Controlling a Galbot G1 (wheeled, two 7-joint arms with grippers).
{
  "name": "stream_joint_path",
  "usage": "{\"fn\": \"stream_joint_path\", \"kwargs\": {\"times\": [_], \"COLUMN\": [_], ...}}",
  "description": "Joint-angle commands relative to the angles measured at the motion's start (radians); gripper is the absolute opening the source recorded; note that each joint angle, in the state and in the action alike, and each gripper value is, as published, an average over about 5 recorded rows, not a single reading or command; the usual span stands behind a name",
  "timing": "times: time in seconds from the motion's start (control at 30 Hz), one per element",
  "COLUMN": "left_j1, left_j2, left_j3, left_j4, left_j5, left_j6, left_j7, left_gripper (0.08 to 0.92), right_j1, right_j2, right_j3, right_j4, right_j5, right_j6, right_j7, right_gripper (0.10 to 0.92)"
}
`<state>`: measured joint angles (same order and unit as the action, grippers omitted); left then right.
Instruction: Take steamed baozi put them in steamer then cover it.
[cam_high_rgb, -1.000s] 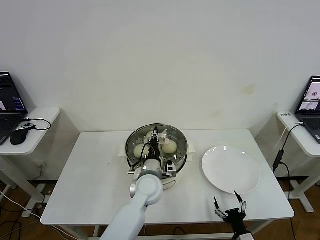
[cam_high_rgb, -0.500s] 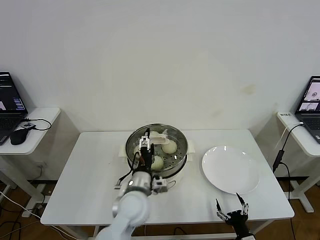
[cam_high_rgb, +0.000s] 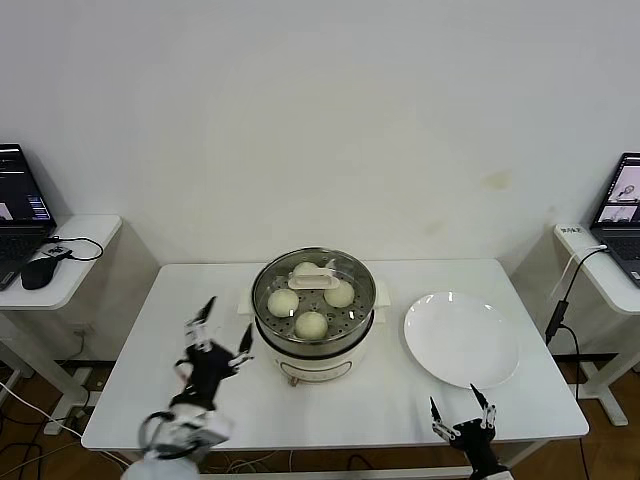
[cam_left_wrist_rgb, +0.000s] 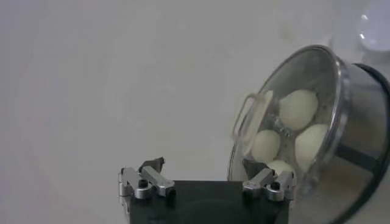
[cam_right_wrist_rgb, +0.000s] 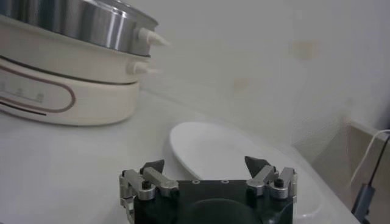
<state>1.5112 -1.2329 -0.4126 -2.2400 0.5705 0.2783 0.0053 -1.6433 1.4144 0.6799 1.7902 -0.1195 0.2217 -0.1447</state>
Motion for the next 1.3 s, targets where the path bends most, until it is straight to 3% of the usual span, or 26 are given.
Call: {"fn": "stream_joint_path", "kwargs": {"times": [0.03, 0.47, 1.3], "left_j1": [0.333, 0.303, 0.257], "left_j2": [0.003, -0.080, -0.111], "left_j3": [-0.275, -0.226, -0.185], "left_j4": [-0.011, 0.109, 0.140], "left_j5": [-0.908, -0.835, -0.755], "left_j6": [-0.272, -0.421, -0.415], "left_j7": [-0.198, -0.190, -0.190], "left_gripper": [0.823, 0.823, 0.823], "right_j1": [-0.024, -0.021, -0.051], "right_j2": [-0.015, 0.016, 0.050], "right_j3": [-0.011, -0.001, -0.046], "right_j4": [0.040, 0.064, 0.205], "right_j5": [0.060, 0.064, 0.089], "right_j6": [-0.010, -0.009, -0.136], "right_j7": [-0.015, -0.033, -0.050], "right_gripper": [0.823, 0.823, 0.823]}}
